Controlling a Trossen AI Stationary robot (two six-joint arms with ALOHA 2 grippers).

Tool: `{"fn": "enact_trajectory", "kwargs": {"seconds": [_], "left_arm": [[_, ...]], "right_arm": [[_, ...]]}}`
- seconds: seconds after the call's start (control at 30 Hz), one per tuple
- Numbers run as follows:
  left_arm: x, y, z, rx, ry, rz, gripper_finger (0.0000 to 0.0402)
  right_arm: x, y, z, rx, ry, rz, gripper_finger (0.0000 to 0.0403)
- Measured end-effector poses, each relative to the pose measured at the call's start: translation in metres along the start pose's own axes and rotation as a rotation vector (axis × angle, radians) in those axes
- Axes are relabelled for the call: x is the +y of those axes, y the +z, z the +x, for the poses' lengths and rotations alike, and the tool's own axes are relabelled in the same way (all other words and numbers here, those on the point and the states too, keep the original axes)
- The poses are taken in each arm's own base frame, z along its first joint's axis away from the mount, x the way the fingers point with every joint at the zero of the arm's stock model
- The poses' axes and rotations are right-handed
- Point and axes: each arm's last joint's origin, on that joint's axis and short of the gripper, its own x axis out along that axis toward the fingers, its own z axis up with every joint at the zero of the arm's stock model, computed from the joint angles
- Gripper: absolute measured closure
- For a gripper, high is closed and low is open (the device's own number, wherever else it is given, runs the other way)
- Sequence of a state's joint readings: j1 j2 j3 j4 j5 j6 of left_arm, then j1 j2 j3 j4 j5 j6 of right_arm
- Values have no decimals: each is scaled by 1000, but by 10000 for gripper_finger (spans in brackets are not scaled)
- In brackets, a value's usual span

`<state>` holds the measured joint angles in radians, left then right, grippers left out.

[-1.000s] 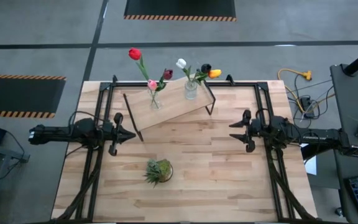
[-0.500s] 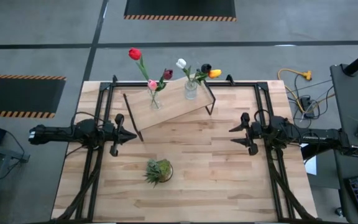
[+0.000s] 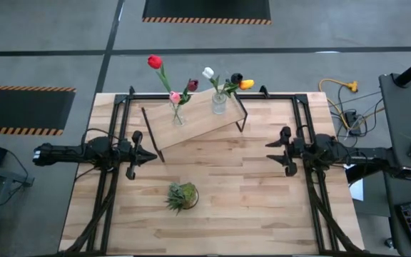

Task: Pick and place flowers into a vace then onto a shelf
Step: Return to Home Position

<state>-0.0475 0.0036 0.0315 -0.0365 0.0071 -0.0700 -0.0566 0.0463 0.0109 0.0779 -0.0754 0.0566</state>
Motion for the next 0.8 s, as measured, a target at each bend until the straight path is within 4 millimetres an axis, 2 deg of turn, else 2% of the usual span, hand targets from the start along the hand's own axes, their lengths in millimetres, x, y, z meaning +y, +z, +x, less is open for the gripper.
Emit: {"fn": "enact_trajectory", "kwargs": {"seconds": [0.27,0.5,0.8], "left_arm": [[0,1,0,-6,1,-3,402],[0,1,0,-6,1,-124,402],[0,0,0,-5,2,-131,402]], "right_arm": [[2,-3,-2,25,-15,-8,212],[2,-4,-2,32,-15,-5,212],[2,-4,-2,33,-15,-4,211]]}}
